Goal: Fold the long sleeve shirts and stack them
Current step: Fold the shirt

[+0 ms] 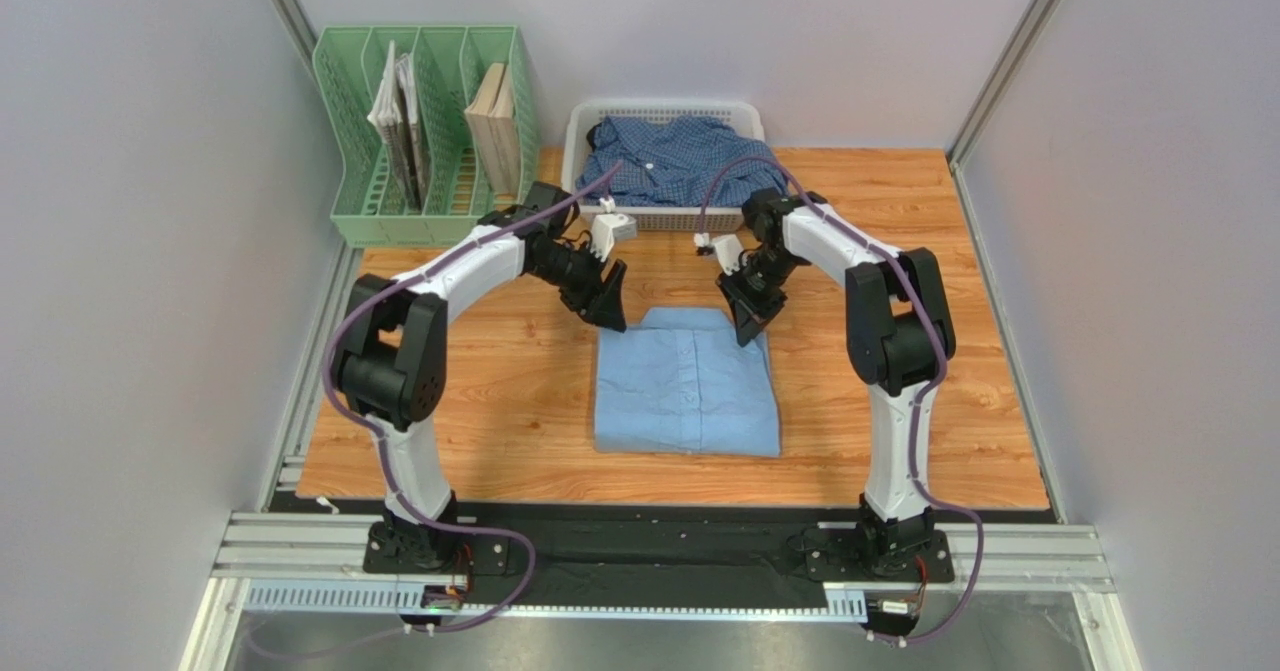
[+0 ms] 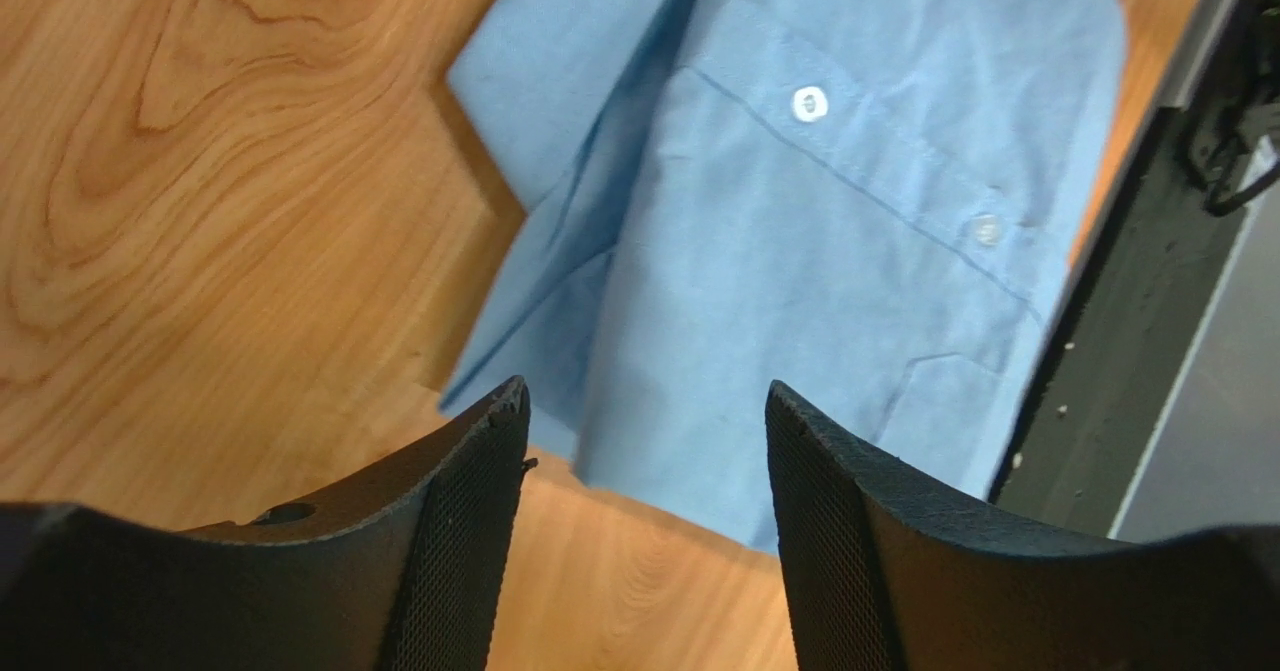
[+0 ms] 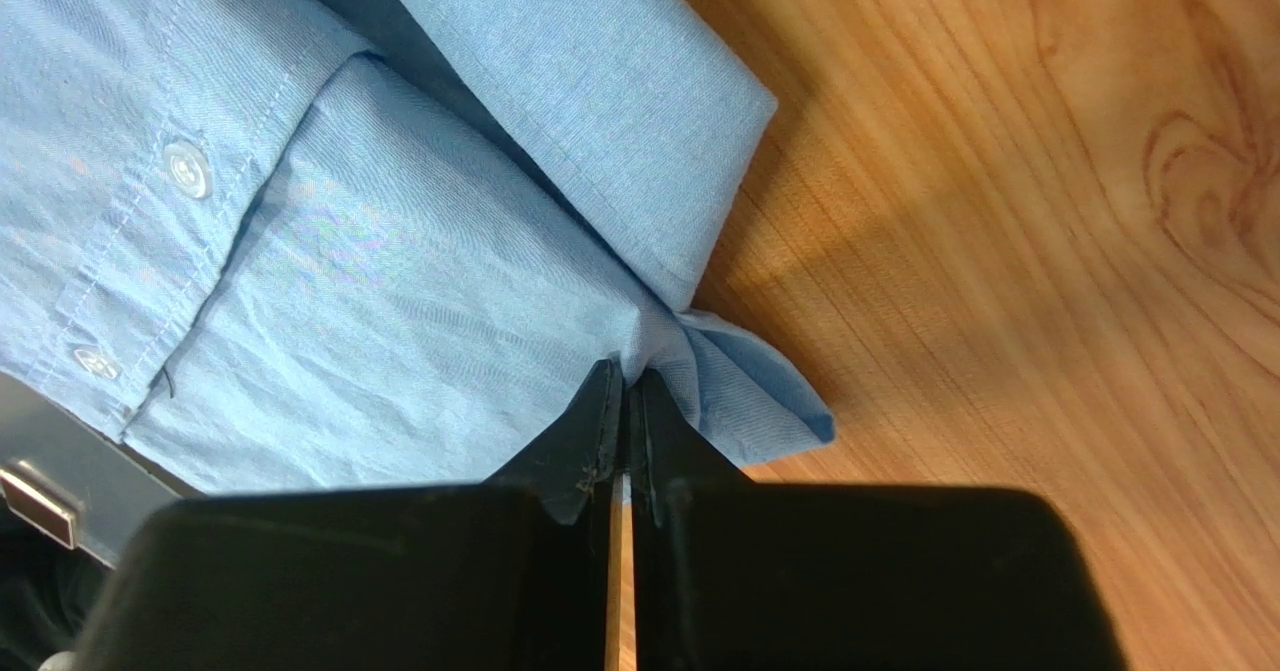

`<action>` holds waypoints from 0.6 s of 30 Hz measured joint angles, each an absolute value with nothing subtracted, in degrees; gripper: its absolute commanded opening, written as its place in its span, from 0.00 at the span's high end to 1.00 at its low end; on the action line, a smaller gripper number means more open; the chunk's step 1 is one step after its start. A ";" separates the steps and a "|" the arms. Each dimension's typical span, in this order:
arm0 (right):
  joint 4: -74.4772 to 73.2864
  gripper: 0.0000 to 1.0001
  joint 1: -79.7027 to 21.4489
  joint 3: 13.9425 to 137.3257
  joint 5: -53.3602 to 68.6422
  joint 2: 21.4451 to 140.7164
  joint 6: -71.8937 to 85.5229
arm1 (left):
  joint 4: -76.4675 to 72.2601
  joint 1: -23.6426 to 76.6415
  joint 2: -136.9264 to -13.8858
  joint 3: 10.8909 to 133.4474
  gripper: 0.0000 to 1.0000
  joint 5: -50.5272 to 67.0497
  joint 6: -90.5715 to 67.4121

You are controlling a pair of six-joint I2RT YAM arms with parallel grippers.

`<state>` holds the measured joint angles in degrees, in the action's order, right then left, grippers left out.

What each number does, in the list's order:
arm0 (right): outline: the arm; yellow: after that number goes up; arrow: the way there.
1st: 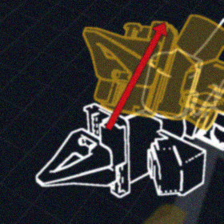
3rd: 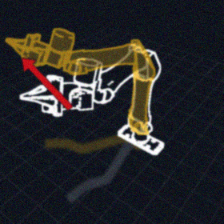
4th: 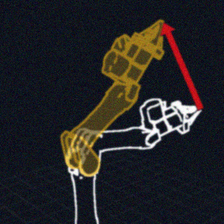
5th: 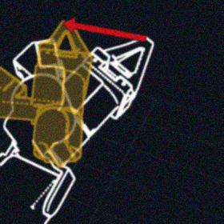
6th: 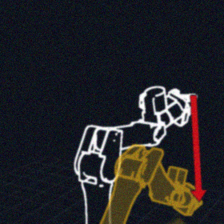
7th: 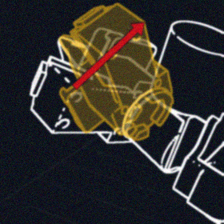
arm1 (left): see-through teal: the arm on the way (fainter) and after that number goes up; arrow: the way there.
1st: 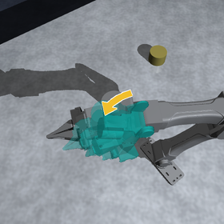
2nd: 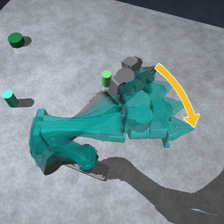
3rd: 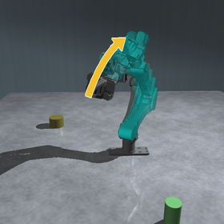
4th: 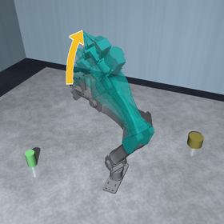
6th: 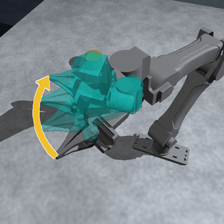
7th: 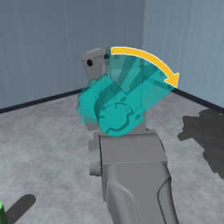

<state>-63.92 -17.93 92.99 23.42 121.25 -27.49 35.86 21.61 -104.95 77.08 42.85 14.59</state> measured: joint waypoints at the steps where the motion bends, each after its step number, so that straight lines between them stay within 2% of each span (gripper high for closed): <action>1: -63.66 0.99 -17.91 92.71 23.59 121.25 -27.57 | 36.40 21.63 -106.69 78.26 0.43 42.57 15.14; 2: -63.44 0.99 -17.91 92.38 23.73 121.25 -27.75 | 37.01 21.65 -108.42 79.29 0.48 42.22 15.68; 3: -62.94 0.99 -17.93 91.81 24.03 121.23 -27.90 | 37.67 21.67 -109.84 79.77 0.58 41.93 16.16; 5: -62.08 0.99 -17.96 90.35 24.45 121.19 -28.08 | 39.44 21.69 -111.61 80.01 0.69 41.95 17.02; 7: -61.80 0.99 -17.98 89.03 25.19 121.10 -28.12 | 41.30 21.89 -112.40 79.96 0.75 42.33 17.80; 8: -61.71 0.98 -18.00 88.42 25.65 120.81 -28.14 | 41.98 22.11 -112.44 79.81 0.83 42.65 18.13; 10: -60.53 0.98 -18.22 85.73 26.61 119.15 -28.14 | 42.46 22.57 -111.98 79.13 0.91 43.46 18.37; 11: -60.29 0.99 -18.37 84.53 26.89 118.37 -28.14 | 42.39 22.85 -111.46 78.22 0.99 43.90 18.50; 15: -59.70 0.95 -19.55 77.36 28.99 113.65 -28.10 | 42.63 23.40 -107.98 72.71 1.00 45.67 18.13; 18: -60.95 0.77 -20.14 75.90 29.21 111.02 -28.21 | 43.20 23.55 -106.04 70.06 1.00 46.92 17.56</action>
<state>-60.95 -20.14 75.90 29.21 111.02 -28.21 43.20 23.55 -106.04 70.06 46.92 17.56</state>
